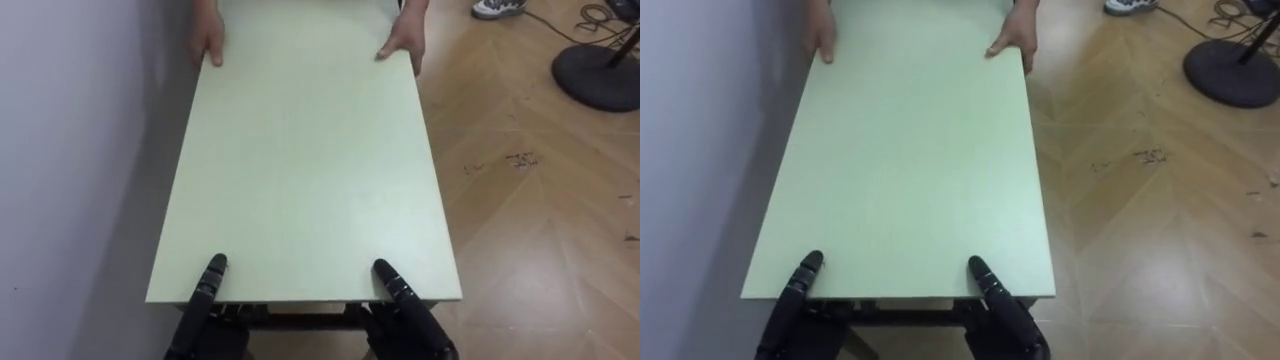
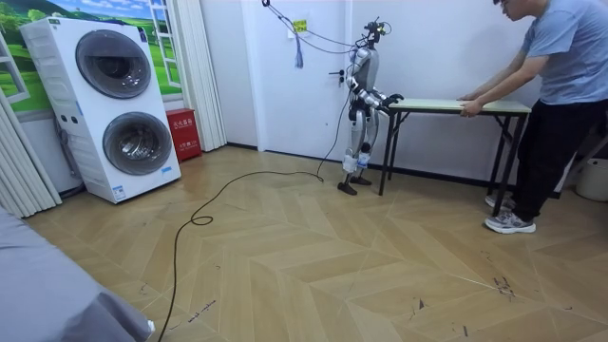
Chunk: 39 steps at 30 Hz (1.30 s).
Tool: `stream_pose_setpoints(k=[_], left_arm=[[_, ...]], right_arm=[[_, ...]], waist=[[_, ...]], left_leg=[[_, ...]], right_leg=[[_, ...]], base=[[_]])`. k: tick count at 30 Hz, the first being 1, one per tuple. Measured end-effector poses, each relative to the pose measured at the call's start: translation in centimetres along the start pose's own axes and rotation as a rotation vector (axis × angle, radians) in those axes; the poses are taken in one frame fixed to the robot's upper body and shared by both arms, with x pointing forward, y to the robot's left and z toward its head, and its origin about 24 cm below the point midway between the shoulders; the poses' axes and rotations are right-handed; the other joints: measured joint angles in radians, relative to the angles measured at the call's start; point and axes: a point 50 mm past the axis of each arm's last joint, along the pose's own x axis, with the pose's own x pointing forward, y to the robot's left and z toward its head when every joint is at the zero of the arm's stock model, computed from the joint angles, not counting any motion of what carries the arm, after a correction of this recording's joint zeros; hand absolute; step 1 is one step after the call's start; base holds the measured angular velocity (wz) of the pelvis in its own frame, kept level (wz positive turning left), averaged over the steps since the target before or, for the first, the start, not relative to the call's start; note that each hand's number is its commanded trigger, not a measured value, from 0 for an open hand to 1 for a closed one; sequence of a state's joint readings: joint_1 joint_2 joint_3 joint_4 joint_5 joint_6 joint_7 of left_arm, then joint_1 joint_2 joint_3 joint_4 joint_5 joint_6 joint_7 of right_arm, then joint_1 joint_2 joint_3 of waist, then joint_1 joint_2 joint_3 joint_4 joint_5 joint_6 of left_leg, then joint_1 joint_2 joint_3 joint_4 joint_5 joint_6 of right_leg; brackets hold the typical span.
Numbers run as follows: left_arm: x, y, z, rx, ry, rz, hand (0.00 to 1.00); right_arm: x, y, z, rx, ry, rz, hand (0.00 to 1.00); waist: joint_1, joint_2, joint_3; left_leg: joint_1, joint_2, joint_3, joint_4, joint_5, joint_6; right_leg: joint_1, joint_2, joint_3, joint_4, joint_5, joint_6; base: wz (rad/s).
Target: Move table with human
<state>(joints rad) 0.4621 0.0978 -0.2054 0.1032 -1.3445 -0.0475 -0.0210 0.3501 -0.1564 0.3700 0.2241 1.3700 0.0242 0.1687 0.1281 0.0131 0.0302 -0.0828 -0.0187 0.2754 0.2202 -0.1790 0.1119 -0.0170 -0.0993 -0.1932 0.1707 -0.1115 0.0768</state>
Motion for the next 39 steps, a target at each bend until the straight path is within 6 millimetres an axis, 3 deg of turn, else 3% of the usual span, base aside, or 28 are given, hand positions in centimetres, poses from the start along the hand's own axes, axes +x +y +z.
stream_pose_setpoints(k=[1,2,4,5,6,10,15,39], left_arm=[[0.1,0.2,-0.1,0.001,-0.002,0.0,0.29],[0.1,0.3,0.0,0.017,-0.002,-0.001,0.0],[0.1,0.5,0.0,0.073,0.004,-0.003,0.0],[0.1,0.5,0.0,0.146,0.009,-0.008,0.0],[0.2,0.4,0.1,0.19,0.012,-0.013,0.0],[0.9,-0.6,0.0,0.392,0.057,-0.081,0.0],[1.0,-0.7,-0.6,0.461,0.103,-0.104,0.0],[1.0,-0.2,-0.7,0.51,0.213,-0.134,0.0]], right_arm=[[0.0,0.0,0.0,0.0,0.001,-0.002,0.72],[0.0,-0.1,-0.1,0.001,0.001,-0.004,0.64],[0.1,-0.1,-0.1,0.002,0.002,-0.005,0.51],[0.1,-0.1,-0.1,0.002,0.002,-0.003,0.22],[0.1,-0.1,-0.1,0.002,0.003,-0.003,0.02],[0.0,-0.1,-0.2,-0.056,0.027,0.014,0.0],[-0.3,-0.2,-0.4,-0.17,0.066,0.06,0.0],[-1.0,-0.8,0.7,-0.369,0.158,0.197,0.0]], waist=[[0.0,0.001,-0.0007],[0.0,0.001,-0.001],[0.0,0.001,-0.0011],[-0.002,0.001,-0.0011],[-0.004,0.002,-0.0011],[-0.023,-0.002,-0.0052],[-0.045,-0.018,-0.0157],[-0.064,-0.01,-0.0149]], left_leg=[[0.002,0.0,0.0,0.0,0.0,0.0],[0.005,0.0,0.0,-0.005,0.0,0.0],[0.007,-0.001,0.0,-0.01,0.0,0.001],[0.007,-0.002,0.0,-0.01,0.001,0.001],[0.007,-0.002,-0.001,-0.011,0.001,0.002],[0.013,-0.008,-0.001,-0.016,0.003,0.005],[0.031,-0.009,-0.001,-0.024,0.003,0.005],[0.056,-0.01,-0.002,-0.033,0.003,0.005]], right_leg=[[0.002,0.0,-0.001,0.0,-0.001,0.0],[0.005,0.0,-0.001,0.0,-0.001,0.0],[0.006,0.0,-0.002,0.0,-0.001,0.0],[0.006,0.0,-0.004,-0.001,-0.001,0.0],[0.006,-0.001,-0.004,-0.001,-0.001,0.0],[0.006,-0.004,-0.002,-0.001,-0.001,0.0],[0.026,-0.004,-0.002,-0.003,-0.001,0.001],[0.043,-0.005,-0.029,-0.003,-0.002,0.001]], base=[[0.0],[0.0],[0.0],[0.0],[0.0],[-0.02],[-0.01],[0.0]])
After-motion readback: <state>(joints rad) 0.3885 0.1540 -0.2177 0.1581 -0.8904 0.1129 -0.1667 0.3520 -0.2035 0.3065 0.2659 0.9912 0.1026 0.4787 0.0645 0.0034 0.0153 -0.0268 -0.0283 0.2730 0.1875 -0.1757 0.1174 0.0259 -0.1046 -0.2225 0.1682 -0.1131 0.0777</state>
